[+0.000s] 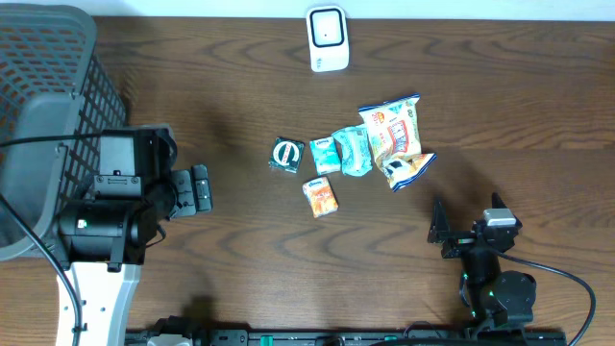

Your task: Scan the item barcode

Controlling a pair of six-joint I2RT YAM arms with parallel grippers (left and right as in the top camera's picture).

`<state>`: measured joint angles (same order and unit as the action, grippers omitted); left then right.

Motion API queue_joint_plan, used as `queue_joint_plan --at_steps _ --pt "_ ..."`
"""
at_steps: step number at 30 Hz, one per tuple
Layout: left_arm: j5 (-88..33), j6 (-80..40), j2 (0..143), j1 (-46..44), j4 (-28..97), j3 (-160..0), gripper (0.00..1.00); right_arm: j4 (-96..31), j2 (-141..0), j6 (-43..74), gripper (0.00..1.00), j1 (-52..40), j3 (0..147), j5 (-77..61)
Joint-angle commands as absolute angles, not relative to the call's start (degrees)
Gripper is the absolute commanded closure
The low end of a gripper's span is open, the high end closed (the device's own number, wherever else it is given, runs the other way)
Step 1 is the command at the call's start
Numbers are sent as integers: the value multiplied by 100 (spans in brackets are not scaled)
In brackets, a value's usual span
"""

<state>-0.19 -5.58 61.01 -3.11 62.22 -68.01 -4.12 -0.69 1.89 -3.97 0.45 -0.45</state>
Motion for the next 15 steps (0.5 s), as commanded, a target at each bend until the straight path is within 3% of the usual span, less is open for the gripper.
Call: queue_joint_plan --at_steps 1,9,15 --pt "-110 -589 6121 -336 6322 -6755 6 -432 -38 119 1 -362 32 -38" --pt "-102 -646 6392 -336 6340 -6755 5 -432 -38 119 1 -364 32 -38" --pt "-86 -1321 6796 -336 6283 -6755 5 -432 -38 121 1 -364 32 -38"
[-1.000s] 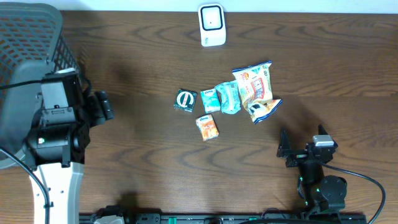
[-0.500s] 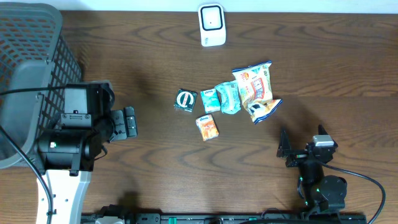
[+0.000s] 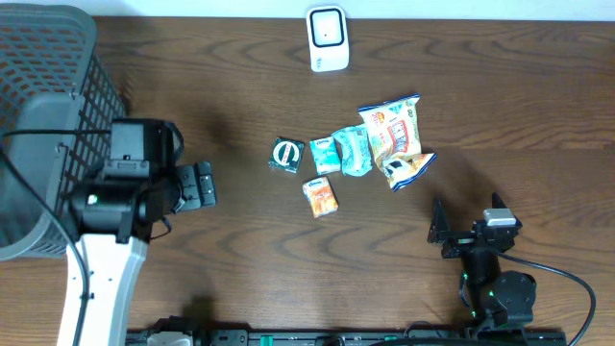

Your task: Scan the item barcode

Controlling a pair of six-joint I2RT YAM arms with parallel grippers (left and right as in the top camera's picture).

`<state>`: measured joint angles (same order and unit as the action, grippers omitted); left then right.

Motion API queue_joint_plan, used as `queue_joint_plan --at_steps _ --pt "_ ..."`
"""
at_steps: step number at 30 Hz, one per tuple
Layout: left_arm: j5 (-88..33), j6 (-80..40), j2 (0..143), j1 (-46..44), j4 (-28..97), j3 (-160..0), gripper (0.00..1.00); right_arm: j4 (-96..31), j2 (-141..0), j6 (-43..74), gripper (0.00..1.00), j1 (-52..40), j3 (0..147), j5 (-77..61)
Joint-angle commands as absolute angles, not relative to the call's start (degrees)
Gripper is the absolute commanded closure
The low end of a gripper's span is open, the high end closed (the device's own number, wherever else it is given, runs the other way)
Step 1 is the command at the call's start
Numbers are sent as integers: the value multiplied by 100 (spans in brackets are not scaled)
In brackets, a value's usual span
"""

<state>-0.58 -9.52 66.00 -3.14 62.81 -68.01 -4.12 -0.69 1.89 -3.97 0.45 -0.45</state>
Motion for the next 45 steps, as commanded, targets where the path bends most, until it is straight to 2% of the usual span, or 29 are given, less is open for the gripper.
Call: queue_joint_plan --at_steps 1,6,12,18,27,31,37,45 --pt "-84 -1321 6875 -336 6283 -6755 4 -432 -38 119 1 -362 32 -38" --pt "-86 -1321 7201 -336 6274 -6755 2 -362 -38 504 1 -370 32 -419" --pt "-86 -1321 7330 -336 6274 -6755 2 -250 -38 3548 1 -405 32 -2875" --pt "-86 -1321 7330 -336 6274 -6755 2 80 -38 5151 1 -408 32 -3194" --pt "-86 -1321 7330 -333 6274 -6755 2 2414 -38 5157 1 -405 69 -3107" --pt "-86 -1321 7330 -336 6274 -6755 2 2408 -80 4624 1 -405 499 -2862" --pt "-86 -1321 7330 -336 6274 -6755 2 967 -869 2801 1 -405 1964 -2858" --pt "-89 -1321 7330 -336 6274 -6755 2 -1868 -3151 755 1 -423 4611 -2856"
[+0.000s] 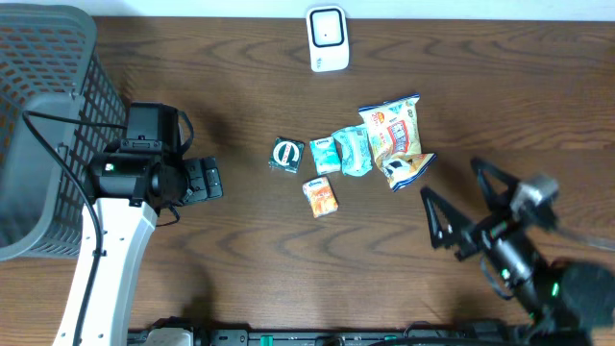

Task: Scan the item barcode
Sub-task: 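Swing the right gripper over to the yellow snack bag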

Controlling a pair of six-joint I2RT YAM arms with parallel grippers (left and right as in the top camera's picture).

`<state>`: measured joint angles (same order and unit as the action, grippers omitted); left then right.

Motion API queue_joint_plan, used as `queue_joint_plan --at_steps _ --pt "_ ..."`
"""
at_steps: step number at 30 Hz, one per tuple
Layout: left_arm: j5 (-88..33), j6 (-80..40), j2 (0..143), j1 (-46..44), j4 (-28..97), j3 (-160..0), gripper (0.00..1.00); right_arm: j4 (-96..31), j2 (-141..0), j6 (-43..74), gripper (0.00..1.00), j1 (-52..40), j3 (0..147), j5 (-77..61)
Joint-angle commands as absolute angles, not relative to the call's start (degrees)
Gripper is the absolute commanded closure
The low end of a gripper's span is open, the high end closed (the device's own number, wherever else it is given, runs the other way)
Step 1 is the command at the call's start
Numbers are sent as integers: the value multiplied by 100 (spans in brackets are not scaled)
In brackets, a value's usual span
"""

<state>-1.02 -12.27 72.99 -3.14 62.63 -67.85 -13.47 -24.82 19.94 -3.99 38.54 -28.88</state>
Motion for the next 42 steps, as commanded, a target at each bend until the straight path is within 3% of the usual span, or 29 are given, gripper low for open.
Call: queue_joint_plan --at_steps 1,7,12,25,37,42 --pt "-86 -1321 7330 -336 6274 -6755 2 -2327 -3476 519 1 -423 4984 -2810" --pt "-86 -1321 7330 -336 6274 -6755 2 -5011 -5441 21 1 -482 7190 -2534" --pt "-86 -1321 7330 -336 6274 -6755 2 -6512 -6685 -5 1 -639 8405 -2375" --pt "-89 -1321 7330 -336 6274 -6755 2 -6670 -7988 36 1 -644 8495 -2670" --pt "-89 -1321 7330 -336 6274 -6755 2 -6180 -8302 34 1 -644 8495 -2687" --pt "-86 -1321 7330 -336 6274 -6755 2 -5815 -8602 45 60 -644 8495 -2563"
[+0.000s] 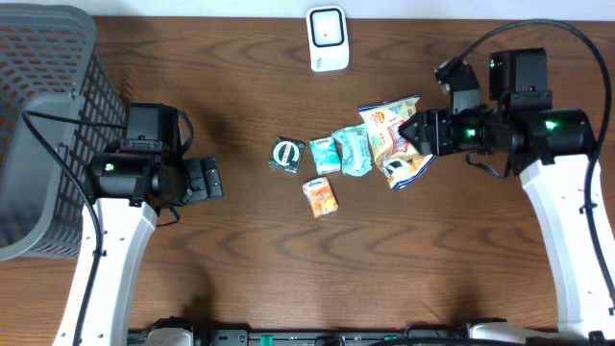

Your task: Scan the item barcode

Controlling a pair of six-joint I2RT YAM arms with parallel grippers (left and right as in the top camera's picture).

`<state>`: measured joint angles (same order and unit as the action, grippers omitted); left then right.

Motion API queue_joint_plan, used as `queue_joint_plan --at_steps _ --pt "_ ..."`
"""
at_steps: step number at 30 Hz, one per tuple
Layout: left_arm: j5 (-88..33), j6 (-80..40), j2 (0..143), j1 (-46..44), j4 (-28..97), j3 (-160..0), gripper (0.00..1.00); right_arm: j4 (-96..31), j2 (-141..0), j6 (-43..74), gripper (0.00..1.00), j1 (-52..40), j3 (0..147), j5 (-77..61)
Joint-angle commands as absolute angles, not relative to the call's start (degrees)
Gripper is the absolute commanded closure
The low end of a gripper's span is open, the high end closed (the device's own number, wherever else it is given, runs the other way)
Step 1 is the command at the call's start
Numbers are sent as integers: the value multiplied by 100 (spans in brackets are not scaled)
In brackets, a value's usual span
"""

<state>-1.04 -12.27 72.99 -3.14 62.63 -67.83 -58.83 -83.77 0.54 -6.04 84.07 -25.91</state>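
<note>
A white barcode scanner (327,38) stands at the far edge of the table. Several small snack packets lie in a cluster at mid-table: a dark green packet (286,155), a teal packet (325,155), a teal bag (353,149), an orange-and-white chip bag (387,125), a blue-and-white bag (408,170) and a small orange packet (321,196). My right gripper (430,104) hangs open at the right side of the chip bag, one finger over the bag's right edge. My left gripper (204,181) sits left of the cluster, fingers together and holding nothing.
A grey mesh basket (38,115) fills the far left corner, just behind the left arm. The table is dark wood (288,269). A black rail runs along its front edge.
The right arm has gone from the front right of the table to the right of the snack cluster. Its open gripper now reaches the chip bag. The left arm has not moved.
At first the right arm sat folded at the front edge and the left gripper lay beside the basket. The left gripper then stood slightly farther back and to the right. Later the right gripper was spread open, and now it is at the chip bag.
</note>
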Motion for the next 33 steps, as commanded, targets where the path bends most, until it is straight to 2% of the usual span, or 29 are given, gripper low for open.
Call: queue_joint_plan --at_steps 1,2,6,12,21,25,29,31,33 --pt "-86 -1321 7330 -336 6274 -6755 2 -5763 -8700 99 71 -646 8495 -2558" --pt "-89 -1321 7330 -336 6274 -6755 2 -5706 -8812 169 80 -644 8495 -2558" --pt "-89 -1321 7330 -336 6274 -6755 2 -5336 -9365 377 99 -644 8495 -2379" --pt "-86 -1321 7330 -336 6274 -6755 2 -4873 -10228 558 99 -644 8495 -2016" --pt "-86 -1321 7330 -336 6274 -6755 2 -5196 -11485 624 99 -642 8495 -1166" --pt "-89 -1321 7330 -336 6274 -6755 2 -5533 -11485 1011 99 -591 8527 -447" --pt "-86 -1321 7330 -336 6274 -6755 2 -6093 -11216 1024 99 -561 8827 -333" --pt "-89 -1321 7330 -336 6274 -6755 2 -6366 -11032 1024 96 -567 9061 -336" --pt "-86 -1321 7330 -336 6274 -6755 2 -6587 -10886 1022 86 -574 9266 -336"
